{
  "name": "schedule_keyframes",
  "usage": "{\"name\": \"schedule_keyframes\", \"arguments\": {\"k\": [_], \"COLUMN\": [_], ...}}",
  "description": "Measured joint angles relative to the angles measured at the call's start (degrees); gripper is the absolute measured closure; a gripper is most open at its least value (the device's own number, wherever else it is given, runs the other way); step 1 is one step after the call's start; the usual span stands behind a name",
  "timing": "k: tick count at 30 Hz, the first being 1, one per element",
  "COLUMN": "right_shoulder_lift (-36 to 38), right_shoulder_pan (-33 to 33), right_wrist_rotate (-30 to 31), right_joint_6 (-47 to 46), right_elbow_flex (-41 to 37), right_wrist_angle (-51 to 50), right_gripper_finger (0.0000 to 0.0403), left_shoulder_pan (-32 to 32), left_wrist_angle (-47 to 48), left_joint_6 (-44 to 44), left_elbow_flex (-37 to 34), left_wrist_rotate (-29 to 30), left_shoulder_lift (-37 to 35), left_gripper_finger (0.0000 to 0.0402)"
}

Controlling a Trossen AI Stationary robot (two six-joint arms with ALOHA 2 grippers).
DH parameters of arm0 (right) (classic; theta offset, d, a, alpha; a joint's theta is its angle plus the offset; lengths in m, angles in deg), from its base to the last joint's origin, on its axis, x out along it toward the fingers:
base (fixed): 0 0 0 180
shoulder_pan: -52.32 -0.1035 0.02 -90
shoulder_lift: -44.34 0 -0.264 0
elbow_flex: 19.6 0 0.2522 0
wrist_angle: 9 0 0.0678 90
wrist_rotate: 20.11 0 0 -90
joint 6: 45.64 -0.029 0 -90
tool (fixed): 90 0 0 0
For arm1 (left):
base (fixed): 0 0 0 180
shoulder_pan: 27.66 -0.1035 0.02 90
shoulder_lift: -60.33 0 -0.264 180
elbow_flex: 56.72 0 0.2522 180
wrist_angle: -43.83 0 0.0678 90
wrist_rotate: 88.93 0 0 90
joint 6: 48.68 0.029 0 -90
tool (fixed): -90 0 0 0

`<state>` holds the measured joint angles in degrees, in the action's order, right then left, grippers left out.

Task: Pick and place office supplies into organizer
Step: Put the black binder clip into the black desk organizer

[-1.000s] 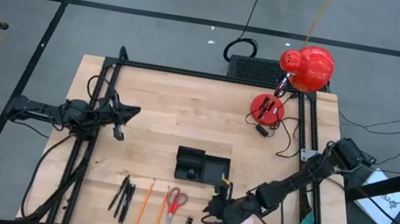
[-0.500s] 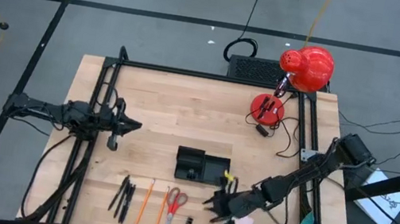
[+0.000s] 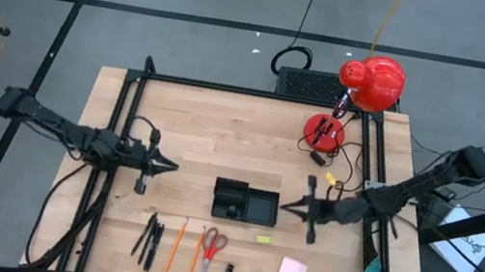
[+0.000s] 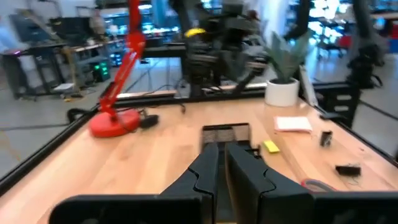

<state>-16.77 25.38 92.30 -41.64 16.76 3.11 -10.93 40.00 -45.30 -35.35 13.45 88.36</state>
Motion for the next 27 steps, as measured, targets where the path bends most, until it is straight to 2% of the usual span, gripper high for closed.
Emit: {"name": "schedule_keyframes", "arguments": {"k": [3, 7, 10, 16, 22, 27], "right_shoulder_lift": [6.39, 13.98, 17.08, 19.12, 19.81, 20.63], "right_shoulder_pan": [2.08, 3.97, 4.62, 5.98, 6.01, 5.98], "right_wrist_rotate": [-5.87, -5.85, -6.05, -6.18, -6.18, -6.22], "right_joint_6": [3.73, 4.14, 3.64, 2.08, 2.56, 1.62], "right_elbow_flex": [-3.43, -9.43, -12.72, -14.08, -14.08, -14.08], "right_wrist_angle": [3.26, 7.75, 9.92, 8.01, 8.44, 8.63], "right_gripper_finger": [0.0401, 0.0402, 0.0402, 0.0402, 0.0402, 0.0401], "left_shoulder_pan": [3.0, 6.8, 9.32, 13.11, 15.66, 18.33], "left_wrist_angle": [-2.39, -2.99, -3.2, -2.2, -1.65, -1.46], "left_joint_6": [1.26, 1.69, 1.7, 2.03, 1.16, -2.19], "left_elbow_flex": [2.8, 8.28, 13.84, 26.7, 37.92, 44.67], "left_wrist_rotate": [-0.06, 1.06, 1.14, 0.81, -8.14, -8.93], "left_shoulder_lift": [7.39, 18.5, 27.09, 43.06, 56.7, 67.25], "left_gripper_finger": [0.0366, 0.0366, 0.0366, 0.0366, 0.0366, 0.0366]}}
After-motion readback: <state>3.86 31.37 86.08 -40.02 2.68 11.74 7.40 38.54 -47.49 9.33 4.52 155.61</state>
